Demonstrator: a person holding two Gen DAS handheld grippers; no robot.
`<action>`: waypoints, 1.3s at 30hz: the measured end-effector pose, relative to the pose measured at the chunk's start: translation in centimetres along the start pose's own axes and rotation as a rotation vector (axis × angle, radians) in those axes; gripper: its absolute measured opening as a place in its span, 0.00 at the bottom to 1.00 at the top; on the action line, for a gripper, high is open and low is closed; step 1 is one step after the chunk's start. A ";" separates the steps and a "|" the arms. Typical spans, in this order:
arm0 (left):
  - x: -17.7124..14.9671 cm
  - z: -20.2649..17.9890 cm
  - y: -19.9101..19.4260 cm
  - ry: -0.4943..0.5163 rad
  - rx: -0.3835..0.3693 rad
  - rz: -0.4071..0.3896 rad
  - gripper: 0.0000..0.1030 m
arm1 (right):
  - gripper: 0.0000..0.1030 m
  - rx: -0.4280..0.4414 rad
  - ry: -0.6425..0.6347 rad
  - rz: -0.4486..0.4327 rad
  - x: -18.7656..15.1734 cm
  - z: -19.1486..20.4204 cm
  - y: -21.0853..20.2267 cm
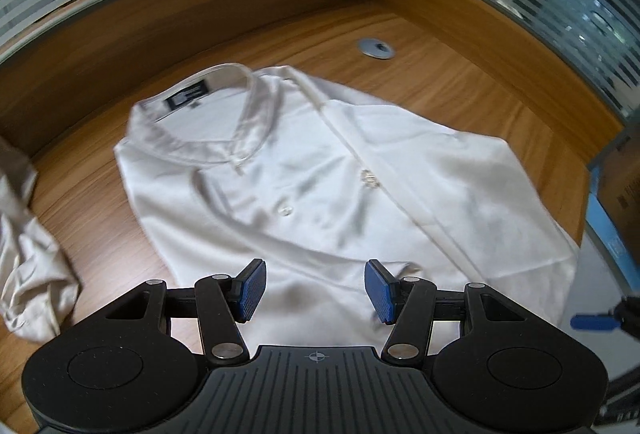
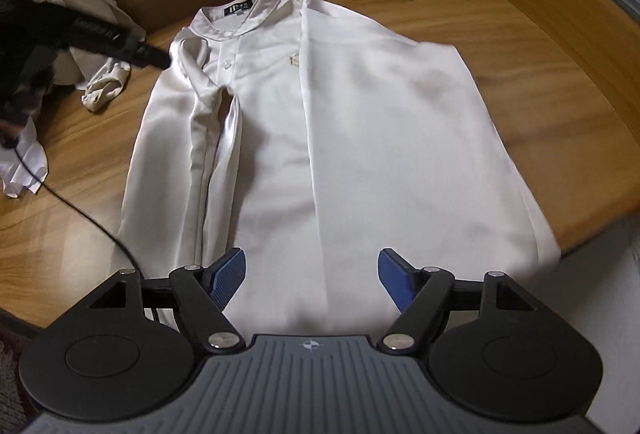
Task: Fold clothes
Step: 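Pinch the shirt hem with both tools and lift it toward the collar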
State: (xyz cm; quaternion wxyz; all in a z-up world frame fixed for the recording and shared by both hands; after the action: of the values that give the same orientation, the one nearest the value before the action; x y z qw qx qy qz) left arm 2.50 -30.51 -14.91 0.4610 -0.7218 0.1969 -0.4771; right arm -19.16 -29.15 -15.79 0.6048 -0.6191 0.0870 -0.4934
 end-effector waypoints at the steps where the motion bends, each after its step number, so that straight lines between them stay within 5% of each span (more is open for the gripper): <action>1: 0.2 -0.4 0.2 0.007 -0.006 0.000 0.56 | 0.76 -0.016 0.011 -0.003 -0.6 0.0 -0.2; 8: 3.3 -3.1 2.1 0.071 -0.048 0.000 0.56 | 0.77 -0.087 0.091 -0.023 -3.2 -1.9 -2.0; 17: 10.3 -8.3 4.7 0.090 -0.061 -0.016 0.56 | 0.77 -0.100 0.168 -0.071 -3.7 -10.9 -2.8; 27: 13.4 -16.1 10.3 0.142 -0.088 0.073 0.56 | 0.74 0.075 0.180 -0.114 -3.4 -20.8 0.5; 39: 14.0 -22.4 16.7 0.399 -0.046 0.243 0.56 | 0.72 0.333 0.049 -0.100 -2.0 -23.6 3.5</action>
State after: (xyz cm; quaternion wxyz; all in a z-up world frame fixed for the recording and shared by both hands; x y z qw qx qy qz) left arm -7.86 -59.62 -19.41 0.4502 -0.5945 0.3805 -0.5469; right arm -35.39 -44.28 -24.88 0.6713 -0.5020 -0.0122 -0.5452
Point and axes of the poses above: each gripper's, at about its wrist camera, not at the fingertips, and y roughly the way its jaws point, z to its left, x to its top, the point moved 5 cm from there along y, roughly the way its jaws point, and after that the axes turned 1 degree about x, right-handed, at the moved point
